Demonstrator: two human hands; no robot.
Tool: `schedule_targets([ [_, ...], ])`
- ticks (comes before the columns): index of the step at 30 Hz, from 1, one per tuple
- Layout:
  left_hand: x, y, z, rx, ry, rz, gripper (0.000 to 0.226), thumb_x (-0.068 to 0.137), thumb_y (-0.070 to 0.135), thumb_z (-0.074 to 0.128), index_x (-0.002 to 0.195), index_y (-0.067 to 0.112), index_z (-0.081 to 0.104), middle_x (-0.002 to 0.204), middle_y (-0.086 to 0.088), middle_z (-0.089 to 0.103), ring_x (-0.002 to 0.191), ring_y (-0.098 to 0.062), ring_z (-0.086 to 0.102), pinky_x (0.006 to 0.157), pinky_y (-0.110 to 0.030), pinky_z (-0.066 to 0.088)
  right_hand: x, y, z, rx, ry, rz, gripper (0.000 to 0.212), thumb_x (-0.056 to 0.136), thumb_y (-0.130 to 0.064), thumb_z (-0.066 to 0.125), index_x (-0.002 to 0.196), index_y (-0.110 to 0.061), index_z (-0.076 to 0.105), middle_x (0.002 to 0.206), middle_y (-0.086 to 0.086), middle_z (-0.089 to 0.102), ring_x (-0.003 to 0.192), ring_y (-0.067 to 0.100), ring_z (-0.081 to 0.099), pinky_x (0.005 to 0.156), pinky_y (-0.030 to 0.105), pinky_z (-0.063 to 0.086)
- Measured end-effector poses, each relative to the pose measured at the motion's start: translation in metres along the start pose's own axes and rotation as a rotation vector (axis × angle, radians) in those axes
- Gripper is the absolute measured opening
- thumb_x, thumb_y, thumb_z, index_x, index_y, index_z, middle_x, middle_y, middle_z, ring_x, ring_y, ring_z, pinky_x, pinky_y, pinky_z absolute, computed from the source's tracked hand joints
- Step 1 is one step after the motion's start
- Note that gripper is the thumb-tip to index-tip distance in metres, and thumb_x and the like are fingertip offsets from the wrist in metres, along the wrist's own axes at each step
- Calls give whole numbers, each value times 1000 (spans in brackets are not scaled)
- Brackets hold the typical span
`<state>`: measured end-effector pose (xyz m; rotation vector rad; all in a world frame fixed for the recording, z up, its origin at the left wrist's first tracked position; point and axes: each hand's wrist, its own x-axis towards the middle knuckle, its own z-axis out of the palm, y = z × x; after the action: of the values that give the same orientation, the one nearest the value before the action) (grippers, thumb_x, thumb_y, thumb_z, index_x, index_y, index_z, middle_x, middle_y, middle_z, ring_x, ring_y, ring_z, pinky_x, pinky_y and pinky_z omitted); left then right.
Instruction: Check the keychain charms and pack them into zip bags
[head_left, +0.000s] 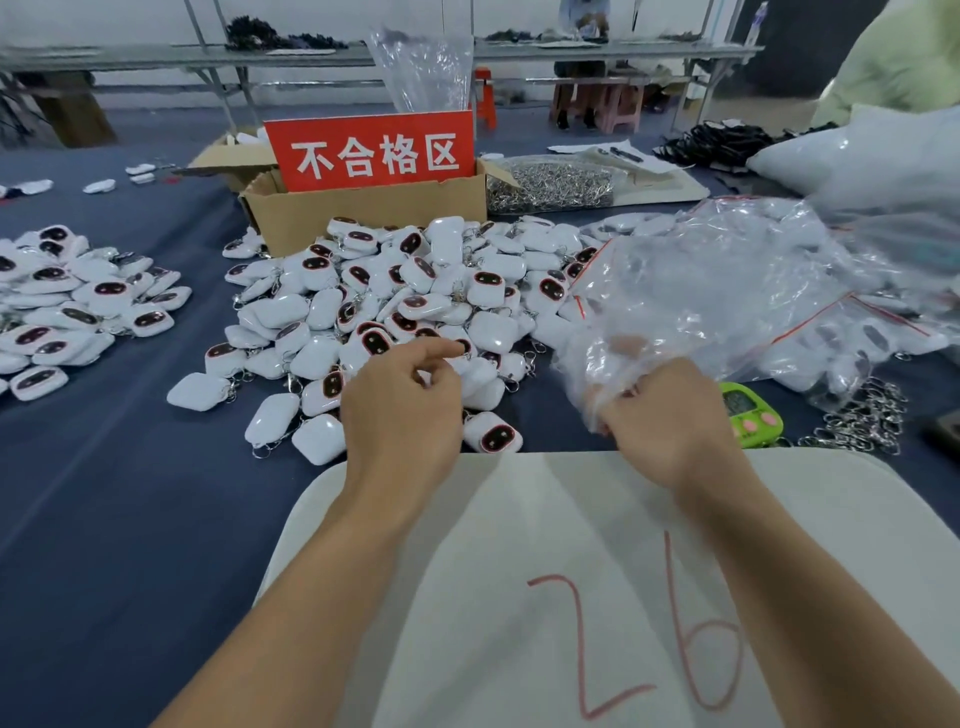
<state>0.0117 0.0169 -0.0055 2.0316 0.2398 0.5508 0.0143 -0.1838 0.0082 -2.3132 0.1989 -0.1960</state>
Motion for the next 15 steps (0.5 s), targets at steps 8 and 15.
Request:
schedule_targets([
  [8, -7, -1, 7, 292, -172, 245, 35, 67, 29, 54, 87, 41, 79, 76, 23, 67, 82, -5, 52, 69, -22, 40, -8, -8, -2, -104, 429, -112, 18, 85, -26, 60, 69, -24, 67, 54, -4, 52, 66, 31, 52, 63, 34, 42],
  [15, -10, -6, 10, 534, -307, 325, 31, 72, 49, 57, 98, 46, 73, 107, 25, 63, 100, -6, 59, 72, -27, 32, -19, -18, -8, 184, 671, -385, 30, 82, -14, 59, 108, -24, 72, 79, -25, 60, 85, 17, 57, 85, 30, 46],
])
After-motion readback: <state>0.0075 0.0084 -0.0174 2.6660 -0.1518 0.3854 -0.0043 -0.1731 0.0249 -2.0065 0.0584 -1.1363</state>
